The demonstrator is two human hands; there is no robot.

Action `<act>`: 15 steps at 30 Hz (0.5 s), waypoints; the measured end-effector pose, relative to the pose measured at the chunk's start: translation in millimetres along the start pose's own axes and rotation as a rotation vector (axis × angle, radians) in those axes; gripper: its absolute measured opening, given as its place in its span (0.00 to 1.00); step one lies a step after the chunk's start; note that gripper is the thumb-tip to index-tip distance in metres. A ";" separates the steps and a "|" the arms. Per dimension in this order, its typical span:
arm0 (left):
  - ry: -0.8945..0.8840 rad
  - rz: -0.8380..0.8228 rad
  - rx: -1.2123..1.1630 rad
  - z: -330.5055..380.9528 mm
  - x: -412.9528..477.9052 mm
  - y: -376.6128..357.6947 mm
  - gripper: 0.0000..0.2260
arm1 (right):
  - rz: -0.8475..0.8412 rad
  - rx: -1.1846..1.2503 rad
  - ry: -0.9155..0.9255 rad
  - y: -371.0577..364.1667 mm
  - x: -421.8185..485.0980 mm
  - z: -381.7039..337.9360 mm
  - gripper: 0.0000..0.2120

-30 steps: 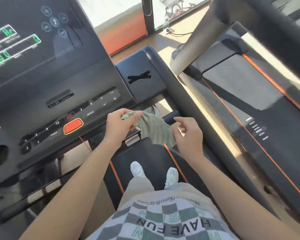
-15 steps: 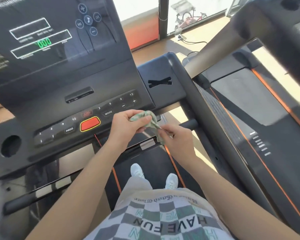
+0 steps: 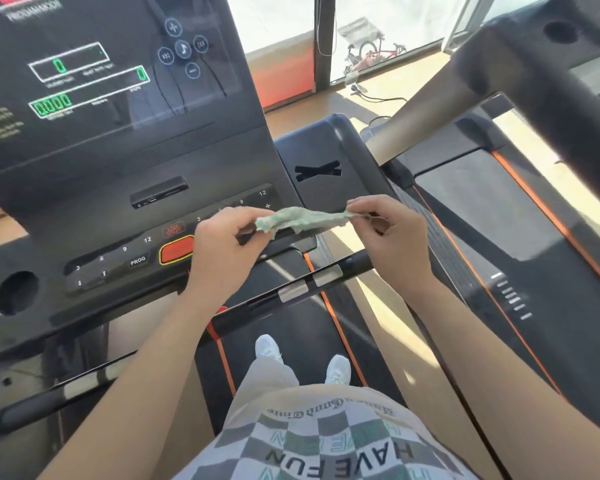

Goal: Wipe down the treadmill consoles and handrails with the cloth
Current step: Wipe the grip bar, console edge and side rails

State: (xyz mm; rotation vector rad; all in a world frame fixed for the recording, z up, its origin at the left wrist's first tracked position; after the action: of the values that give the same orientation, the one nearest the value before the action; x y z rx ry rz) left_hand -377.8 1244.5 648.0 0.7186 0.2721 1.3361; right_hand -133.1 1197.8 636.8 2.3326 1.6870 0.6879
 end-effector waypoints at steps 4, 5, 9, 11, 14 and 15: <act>-0.014 -0.137 0.188 -27.6 -34.3 -29.3 0.20 | -0.036 -0.160 0.082 -1.5 -36.0 20.9 0.07; 0.020 -0.224 0.253 -41.0 -45.4 -43.1 0.20 | -0.067 -0.219 0.097 -5.8 -49.4 31.5 0.07; 0.055 -0.477 0.354 -68.3 -84.3 -80.8 0.12 | -0.220 -0.357 0.067 -22.9 -98.9 76.9 0.10; 0.026 -0.472 0.358 -71.6 -87.3 -82.7 0.11 | -0.280 -0.396 0.055 -28.5 -112.7 88.2 0.10; 0.023 -0.432 0.371 -72.7 -80.7 -78.5 0.16 | -0.293 -0.453 0.047 -29.1 -115.2 87.9 0.07; 0.034 -0.410 0.354 -71.2 -76.9 -76.4 0.16 | -0.272 -0.456 0.051 -27.3 -111.2 83.4 0.07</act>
State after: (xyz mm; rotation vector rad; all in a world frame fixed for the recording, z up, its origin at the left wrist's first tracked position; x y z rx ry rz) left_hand -376.7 1189.9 530.4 0.8798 0.6581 0.9172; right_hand -145.0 1113.4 523.8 1.7539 1.6163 0.9608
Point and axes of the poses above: each hand's wrist, its own x-axis towards the middle knuckle, its own y-axis out of the back of the hand, z = x × y, the point moved 9 cm from there along x, towards the middle knuckle
